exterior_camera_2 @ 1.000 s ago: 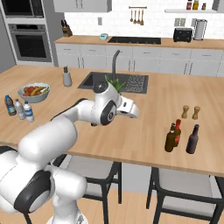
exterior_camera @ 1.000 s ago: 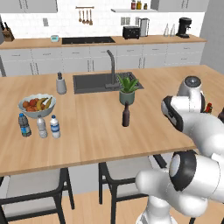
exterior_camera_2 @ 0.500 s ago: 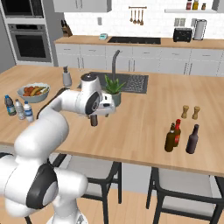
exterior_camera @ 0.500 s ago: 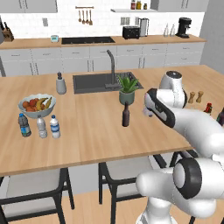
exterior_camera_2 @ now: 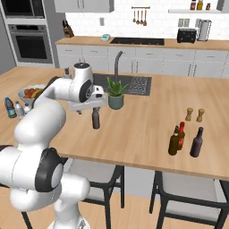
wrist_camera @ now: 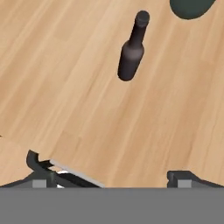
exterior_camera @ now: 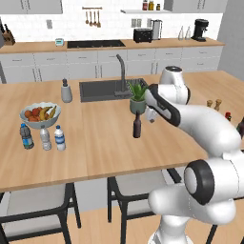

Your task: Move the plastic bottles in the middle to the plastics group, and the glass bottles in the middle to the glass group.

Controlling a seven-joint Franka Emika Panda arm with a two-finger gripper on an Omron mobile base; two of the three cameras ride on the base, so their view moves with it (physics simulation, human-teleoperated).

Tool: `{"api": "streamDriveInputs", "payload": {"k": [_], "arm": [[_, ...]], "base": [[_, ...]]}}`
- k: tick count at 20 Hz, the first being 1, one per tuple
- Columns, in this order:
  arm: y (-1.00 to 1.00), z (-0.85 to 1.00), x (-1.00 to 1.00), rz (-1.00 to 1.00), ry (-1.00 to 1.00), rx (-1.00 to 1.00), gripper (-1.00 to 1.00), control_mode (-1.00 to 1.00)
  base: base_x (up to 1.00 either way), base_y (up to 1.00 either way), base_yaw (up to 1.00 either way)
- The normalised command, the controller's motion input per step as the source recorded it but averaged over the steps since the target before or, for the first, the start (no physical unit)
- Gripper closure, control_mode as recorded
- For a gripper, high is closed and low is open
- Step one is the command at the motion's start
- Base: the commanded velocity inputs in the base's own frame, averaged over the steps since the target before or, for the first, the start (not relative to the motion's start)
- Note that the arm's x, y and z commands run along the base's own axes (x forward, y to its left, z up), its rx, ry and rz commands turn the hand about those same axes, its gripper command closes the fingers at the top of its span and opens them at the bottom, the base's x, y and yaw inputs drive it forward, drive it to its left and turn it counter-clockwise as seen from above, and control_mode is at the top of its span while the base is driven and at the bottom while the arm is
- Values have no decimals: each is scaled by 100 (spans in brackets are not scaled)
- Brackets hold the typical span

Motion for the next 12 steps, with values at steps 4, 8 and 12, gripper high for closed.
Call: {"api": "streamDriveInputs", "payload": {"k": [4,8,12], "arm": [[16,-7,53,0,-12,0,-100,-100],[16,-14,69,-3,-5,2,-100,-100],[21,-11,66,-5,-1,6,-100,-100]], "base": [[0,0,0],[0,0,0],[0,0,0]]}}
